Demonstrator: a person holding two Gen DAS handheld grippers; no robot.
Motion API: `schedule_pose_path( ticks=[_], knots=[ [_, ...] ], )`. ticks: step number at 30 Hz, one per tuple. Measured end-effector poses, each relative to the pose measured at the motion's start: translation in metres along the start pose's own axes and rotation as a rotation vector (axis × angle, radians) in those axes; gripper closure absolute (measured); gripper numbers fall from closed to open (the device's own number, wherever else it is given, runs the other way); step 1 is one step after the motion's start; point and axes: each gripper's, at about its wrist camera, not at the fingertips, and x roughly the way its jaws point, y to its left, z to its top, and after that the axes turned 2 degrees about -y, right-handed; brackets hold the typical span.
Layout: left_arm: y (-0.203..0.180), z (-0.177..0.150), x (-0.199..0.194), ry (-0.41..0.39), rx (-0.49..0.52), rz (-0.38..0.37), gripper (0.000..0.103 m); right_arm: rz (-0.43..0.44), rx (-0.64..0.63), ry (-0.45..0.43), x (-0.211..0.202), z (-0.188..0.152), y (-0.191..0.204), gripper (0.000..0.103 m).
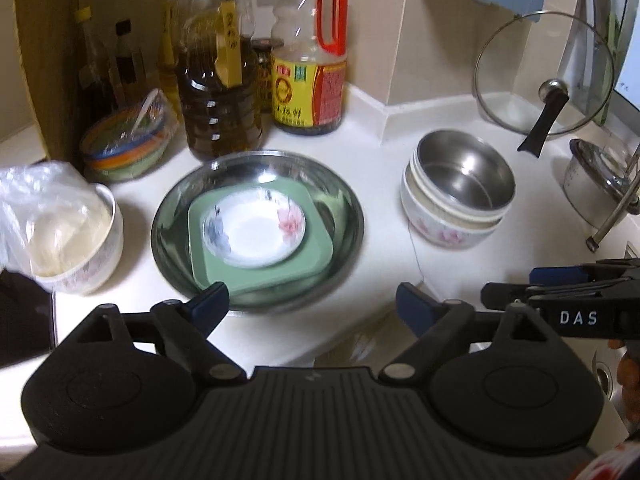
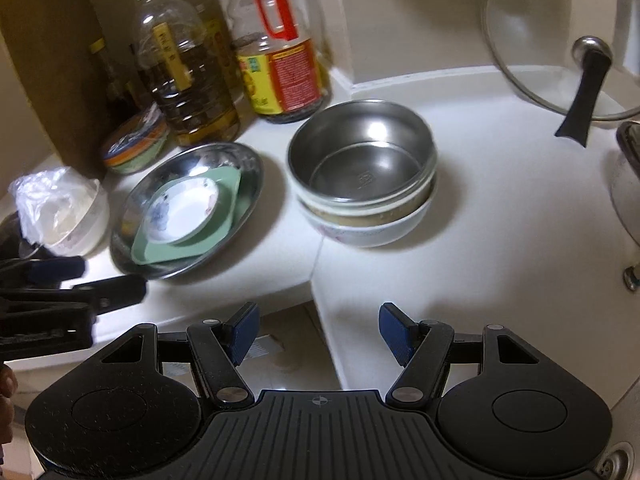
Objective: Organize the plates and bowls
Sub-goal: 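Lift the bowl stack with the right tool and carry it toward the steel basin, then lower the bowl stack with the right tool onto the saucer in the basin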
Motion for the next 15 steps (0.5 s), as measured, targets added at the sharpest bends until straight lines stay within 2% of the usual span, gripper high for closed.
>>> schedule_pose_path(
  ticks=[8, 12, 15],
  knots=[
    [0.008, 0.019, 0.012, -0.004, 0.029, -0.093, 0.012, -0.087, 0.056, -0.062, -0.010, 0.018, -0.018, 0.037],
    [0.003, 0.035, 0.022, 0.005, 0.038, -0.113, 0.013, -0.121, 0.073, -0.086, -0.016, 0.031, -0.029, 0.037],
    [-0.005, 0.050, 0.030, 0.012, 0.036, -0.143, 0.013, -0.117, 0.086, -0.097, -0.018, 0.045, -0.039, 0.037]
  ],
)
